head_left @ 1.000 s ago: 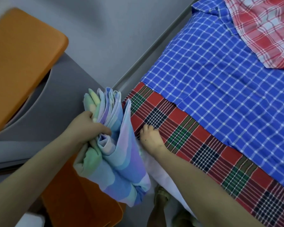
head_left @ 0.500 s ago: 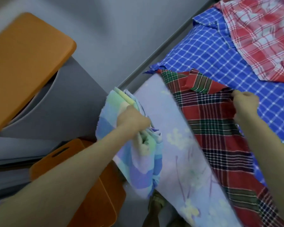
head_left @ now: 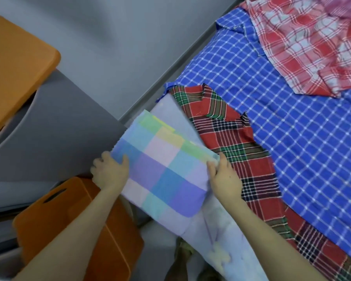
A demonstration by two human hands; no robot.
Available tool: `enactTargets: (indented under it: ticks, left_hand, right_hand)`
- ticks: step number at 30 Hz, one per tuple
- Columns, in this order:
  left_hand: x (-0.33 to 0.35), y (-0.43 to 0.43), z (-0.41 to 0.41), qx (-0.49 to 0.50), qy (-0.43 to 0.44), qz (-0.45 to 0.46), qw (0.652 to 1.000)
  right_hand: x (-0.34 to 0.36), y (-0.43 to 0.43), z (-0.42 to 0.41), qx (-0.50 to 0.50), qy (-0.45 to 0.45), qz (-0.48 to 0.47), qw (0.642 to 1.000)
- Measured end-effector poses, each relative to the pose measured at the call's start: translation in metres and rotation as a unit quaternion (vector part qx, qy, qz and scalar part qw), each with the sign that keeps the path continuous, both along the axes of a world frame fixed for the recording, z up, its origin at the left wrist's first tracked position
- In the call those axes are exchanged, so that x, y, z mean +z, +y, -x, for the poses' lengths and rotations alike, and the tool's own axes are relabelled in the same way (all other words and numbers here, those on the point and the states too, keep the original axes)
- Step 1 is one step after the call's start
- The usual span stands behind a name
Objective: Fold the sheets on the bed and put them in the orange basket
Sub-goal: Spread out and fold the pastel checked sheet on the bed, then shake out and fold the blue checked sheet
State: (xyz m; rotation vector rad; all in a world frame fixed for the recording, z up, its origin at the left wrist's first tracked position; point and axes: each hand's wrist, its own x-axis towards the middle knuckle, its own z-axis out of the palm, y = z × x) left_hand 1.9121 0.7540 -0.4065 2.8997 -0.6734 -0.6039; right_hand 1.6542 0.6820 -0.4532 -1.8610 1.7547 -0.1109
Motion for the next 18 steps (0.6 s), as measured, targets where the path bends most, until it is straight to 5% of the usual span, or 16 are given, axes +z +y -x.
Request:
enactTargets:
  ticks: [4, 7, 11, 14, 18]
  left_hand:
    - [-0.029, 0.013, -0.005, 0.070, 0.122, 0.023, 0.990]
    - [-0.034, 0.000, -0.005, 0.060, 0.080, 0.042, 0.994]
    - [-0.024, -0.007, -0.006, 0.038, 0.046, -0.026, 0.998]
    - [-0.007, -0.031, 0.008, -0.069, -0.025, 0.015, 0.997]
    - [0.017, -0.076, 0.055, -0.218, -0.028, 0.130, 0.967]
  right_hand:
    - [-0.024, 0.000, 0.004, -0.002, 0.058, -0.066, 0.996]
    - [-0.030, 0.000, 0.002, 0.017, 0.111, 0.004, 0.994]
    - [-0.015, -0.022, 0.019, -0.066, 0.068, 0.053, 0.994]
    - [-0.008, -0.064, 0.056, -0.157, 0.114, 0.065, 0.979]
    - [-0.010, -0.095, 0.109, -0.192, 0.095, -0.071, 0.974]
